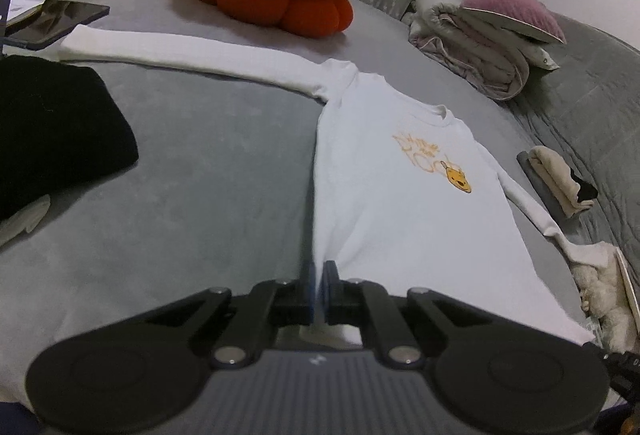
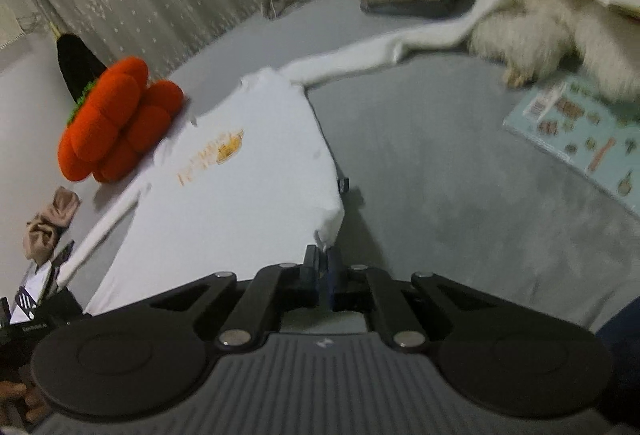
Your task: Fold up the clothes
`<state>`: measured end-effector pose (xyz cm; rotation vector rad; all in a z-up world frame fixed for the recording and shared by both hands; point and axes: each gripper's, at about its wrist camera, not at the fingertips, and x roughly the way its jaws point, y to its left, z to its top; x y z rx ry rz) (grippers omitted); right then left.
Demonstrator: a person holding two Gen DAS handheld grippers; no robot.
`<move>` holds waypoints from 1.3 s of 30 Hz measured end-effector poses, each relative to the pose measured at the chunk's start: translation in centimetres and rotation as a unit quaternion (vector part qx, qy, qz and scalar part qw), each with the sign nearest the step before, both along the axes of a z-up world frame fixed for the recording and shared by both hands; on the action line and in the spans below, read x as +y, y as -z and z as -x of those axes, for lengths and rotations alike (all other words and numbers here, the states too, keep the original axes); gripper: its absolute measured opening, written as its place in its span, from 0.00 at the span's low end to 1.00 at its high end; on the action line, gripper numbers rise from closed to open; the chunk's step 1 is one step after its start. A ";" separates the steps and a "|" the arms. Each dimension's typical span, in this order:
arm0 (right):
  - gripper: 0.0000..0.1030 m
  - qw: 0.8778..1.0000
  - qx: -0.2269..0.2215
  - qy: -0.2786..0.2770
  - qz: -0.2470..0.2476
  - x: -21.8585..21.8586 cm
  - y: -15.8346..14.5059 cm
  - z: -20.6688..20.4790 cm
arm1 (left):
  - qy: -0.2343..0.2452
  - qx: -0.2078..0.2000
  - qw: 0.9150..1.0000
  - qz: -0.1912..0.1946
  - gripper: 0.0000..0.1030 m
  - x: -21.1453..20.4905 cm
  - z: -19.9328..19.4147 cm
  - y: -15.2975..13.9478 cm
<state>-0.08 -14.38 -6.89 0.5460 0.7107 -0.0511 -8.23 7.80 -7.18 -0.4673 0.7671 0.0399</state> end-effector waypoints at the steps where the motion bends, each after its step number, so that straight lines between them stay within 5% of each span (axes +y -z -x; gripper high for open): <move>1: 0.04 1.000 -0.002 0.001 0.001 0.0 -0.2 0.1 | 0.001 0.001 1.000 -0.004 0.03 -0.1 0.1 0.1; 8: 0.08 0.999 0.044 -0.015 0.020 0.7 1.3 -1.4 | 0.020 0.039 0.997 -0.064 0.12 -1.1 -1.3 2.3; 12: 0.14 0.999 0.016 -0.004 0.029 -0.2 -0.4 -1.6 | 0.004 0.023 0.998 -0.061 0.52 -0.4 -1.2 1.7; 20: 0.15 0.998 -0.020 0.047 0.041 -5.6 -3.7 -5.7 | -0.024 -0.024 0.997 -0.072 0.56 0.4 -3.4 -2.2; 24: 0.17 0.997 -0.010 0.075 0.034 -9.3 -4.3 -10.7 | -0.008 -0.063 0.996 -0.069 0.69 -1.1 -6.2 -4.9; 27: 0.42 0.993 0.027 0.112 0.007 -12.5 -3.3 -14.7 | 0.006 -0.079 0.995 -0.061 0.72 -2.6 -9.0 -5.8; 28: 0.42 0.990 0.031 0.135 -0.011 -13.7 -2.5 -15.1 | 0.010 -0.081 0.995 -0.062 0.73 -3.0 -9.9 -5.7; 33: 0.42 0.972 0.029 0.218 -0.081 -18.3 0.4 -16.1 | 0.031 -0.050 0.998 -0.036 0.73 -4.2 -12.9 -2.5; 36: 0.42 0.975 0.024 0.218 -0.044 -18.6 0.0 -16.7 | 0.036 -0.017 0.999 0.023 0.73 -3.9 -14.3 -1.5; 39: 0.38 0.976 0.035 0.216 -0.009 -18.2 -0.1 -17.6 | 0.039 -0.012 0.999 0.018 0.73 -4.7 -14.9 -1.3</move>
